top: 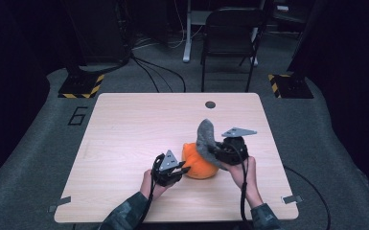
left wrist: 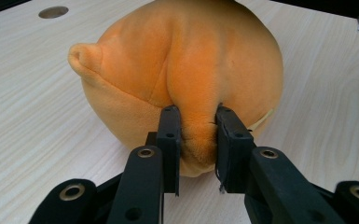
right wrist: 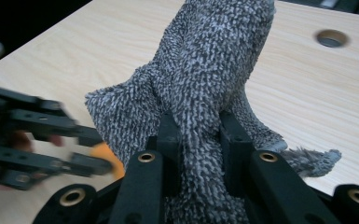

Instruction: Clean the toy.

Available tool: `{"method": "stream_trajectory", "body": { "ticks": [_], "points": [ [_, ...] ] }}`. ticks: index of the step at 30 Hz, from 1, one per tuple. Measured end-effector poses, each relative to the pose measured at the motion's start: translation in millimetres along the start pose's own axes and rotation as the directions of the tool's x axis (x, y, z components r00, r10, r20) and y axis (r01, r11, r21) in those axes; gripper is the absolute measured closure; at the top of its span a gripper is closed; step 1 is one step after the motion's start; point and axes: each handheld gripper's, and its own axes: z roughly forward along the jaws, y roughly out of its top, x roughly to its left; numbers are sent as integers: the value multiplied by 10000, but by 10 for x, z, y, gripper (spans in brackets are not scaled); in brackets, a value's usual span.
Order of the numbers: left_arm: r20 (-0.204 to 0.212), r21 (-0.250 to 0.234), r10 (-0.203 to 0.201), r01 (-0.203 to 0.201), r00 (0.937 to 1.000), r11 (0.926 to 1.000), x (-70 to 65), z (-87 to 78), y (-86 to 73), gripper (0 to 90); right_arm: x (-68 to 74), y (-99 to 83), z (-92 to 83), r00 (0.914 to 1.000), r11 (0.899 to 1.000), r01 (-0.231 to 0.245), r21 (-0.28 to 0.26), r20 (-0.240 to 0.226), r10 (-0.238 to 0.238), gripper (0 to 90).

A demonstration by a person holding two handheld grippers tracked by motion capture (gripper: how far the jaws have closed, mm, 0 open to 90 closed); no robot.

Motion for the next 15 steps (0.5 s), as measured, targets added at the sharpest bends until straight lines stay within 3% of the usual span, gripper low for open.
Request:
{"method": "stream_trajectory", "body": {
  "ticks": [4,6,8,11,15],
  "points": [
    [26,-194,36,-35,10000,9998,-23,-2,12,744,263,54,147,9986,9984,515,220,-107,-513,738],
    [68,-266,119,-117,9999,9996,-33,-6,15,751,321,46,231,9979,9975,626,320,-188,-620,738],
    [100,-235,192,-190,9998,9995,-39,-4,19,758,377,13,323,9949,9929,994,649,132,-1004,737],
    [80,-137,220,-219,9997,9997,-38,11,6,763,391,-65,442,9884,9864,1342,945,584,-1401,739],
    [-27,47,370,-370,9993,9993,-48,41,-9,712,372,-115,509,9837,9816,1574,1081,704,-1655,741]
  ]
}}
